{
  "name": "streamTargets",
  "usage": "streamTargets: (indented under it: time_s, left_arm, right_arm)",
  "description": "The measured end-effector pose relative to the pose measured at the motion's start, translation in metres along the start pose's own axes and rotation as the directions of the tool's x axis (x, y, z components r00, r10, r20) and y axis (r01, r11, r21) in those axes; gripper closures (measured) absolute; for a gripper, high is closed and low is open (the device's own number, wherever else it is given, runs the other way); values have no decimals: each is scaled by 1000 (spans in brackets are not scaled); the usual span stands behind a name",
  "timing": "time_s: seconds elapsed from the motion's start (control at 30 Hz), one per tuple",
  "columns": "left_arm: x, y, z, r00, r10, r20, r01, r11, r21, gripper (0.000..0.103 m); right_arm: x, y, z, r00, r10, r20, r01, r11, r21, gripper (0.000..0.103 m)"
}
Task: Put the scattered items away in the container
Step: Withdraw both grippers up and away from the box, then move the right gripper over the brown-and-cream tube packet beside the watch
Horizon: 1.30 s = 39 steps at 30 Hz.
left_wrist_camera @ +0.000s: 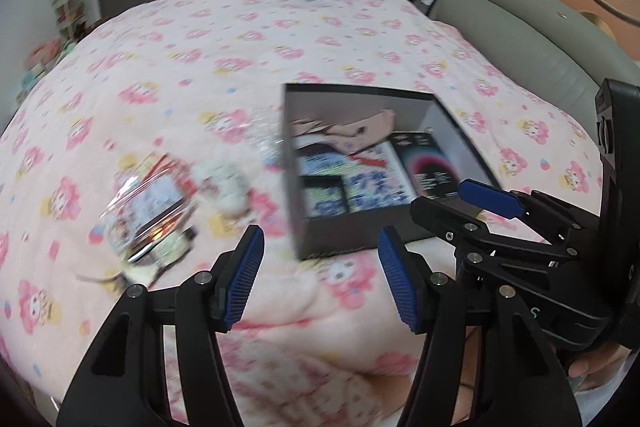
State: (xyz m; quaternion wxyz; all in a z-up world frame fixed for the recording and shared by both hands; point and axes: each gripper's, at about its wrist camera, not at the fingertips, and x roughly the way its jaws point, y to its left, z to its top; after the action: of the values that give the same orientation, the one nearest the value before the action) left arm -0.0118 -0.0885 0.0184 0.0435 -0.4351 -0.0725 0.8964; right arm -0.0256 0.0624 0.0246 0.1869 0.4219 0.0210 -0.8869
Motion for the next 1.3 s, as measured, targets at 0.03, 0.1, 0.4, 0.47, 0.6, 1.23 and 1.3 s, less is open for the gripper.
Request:
streamTargets:
  time_s: [0.03,0.1,0.4,0.47,0.6,1.23,1.3]
  left_arm:
    - [-1,8,-4,1000,10,-2,-10,1000,-14,42]
    - [-3,28,-10,1000,20,-12,-21,998,-51,42]
    - [2,115,-31,996,79,-47,-87,975,-204,41]
    - [5,136,-37,995,87,-58,-98,965,-242,41]
    - [16,180,-47,990,106,-94,-130,938,-320,41]
    - [105,269,-95,961,-99,-258,-61,835,-547,45]
    - [112,274,-95,963,-123,-238,-37,819,-572,45]
  right_arm:
    - [5,8,0,1000,15,-10,-15,1000,-14,49]
    - [15,27,0,999,43,-30,-44,998,-37,49]
    - [73,97,7,971,184,-151,-200,975,-99,49]
    - [85,110,9,969,184,-168,-204,972,-115,49]
    - [114,130,11,963,168,-209,-200,970,-141,49]
    - [250,159,15,908,155,-390,-206,974,-94,49]
    - [261,162,12,887,187,-422,-243,966,-84,49]
